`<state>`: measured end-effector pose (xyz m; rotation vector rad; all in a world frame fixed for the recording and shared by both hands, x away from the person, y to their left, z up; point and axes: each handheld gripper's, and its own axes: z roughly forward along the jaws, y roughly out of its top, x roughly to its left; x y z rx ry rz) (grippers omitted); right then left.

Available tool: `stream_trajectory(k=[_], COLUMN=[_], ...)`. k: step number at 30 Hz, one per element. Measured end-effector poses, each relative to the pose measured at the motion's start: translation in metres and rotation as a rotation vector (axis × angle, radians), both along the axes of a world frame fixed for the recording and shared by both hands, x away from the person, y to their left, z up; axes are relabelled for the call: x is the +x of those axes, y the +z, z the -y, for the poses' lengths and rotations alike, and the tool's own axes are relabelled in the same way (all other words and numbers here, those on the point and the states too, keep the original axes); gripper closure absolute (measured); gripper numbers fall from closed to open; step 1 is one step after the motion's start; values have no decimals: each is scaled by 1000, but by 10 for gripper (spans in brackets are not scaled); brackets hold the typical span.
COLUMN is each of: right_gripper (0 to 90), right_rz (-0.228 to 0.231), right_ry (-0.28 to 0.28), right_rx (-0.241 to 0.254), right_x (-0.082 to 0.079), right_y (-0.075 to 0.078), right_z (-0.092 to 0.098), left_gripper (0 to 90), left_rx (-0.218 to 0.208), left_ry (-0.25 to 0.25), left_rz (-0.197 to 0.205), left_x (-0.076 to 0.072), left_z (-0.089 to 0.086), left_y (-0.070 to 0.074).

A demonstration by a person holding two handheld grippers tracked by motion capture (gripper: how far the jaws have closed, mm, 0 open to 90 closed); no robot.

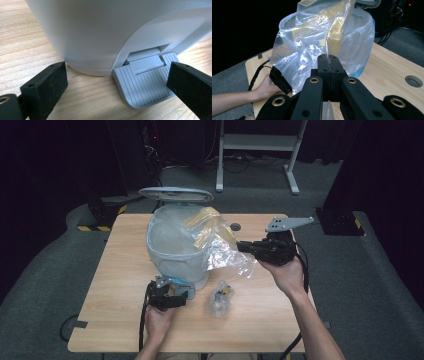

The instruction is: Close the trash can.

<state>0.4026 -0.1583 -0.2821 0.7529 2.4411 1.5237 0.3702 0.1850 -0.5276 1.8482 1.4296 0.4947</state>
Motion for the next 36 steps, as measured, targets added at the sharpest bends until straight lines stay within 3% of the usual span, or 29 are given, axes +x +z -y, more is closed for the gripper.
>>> stream_trajectory(k=[36], right_gripper=[896], right_rz=[-16], right_ry=[6], right_rx=[-60], right_x=[30], right_y=[14], right_z=[-49], left_gripper=[35], left_rx=[-4], left_ry=[0], left_rz=[0], left_x=[0], left_z=[0], left_y=[0])
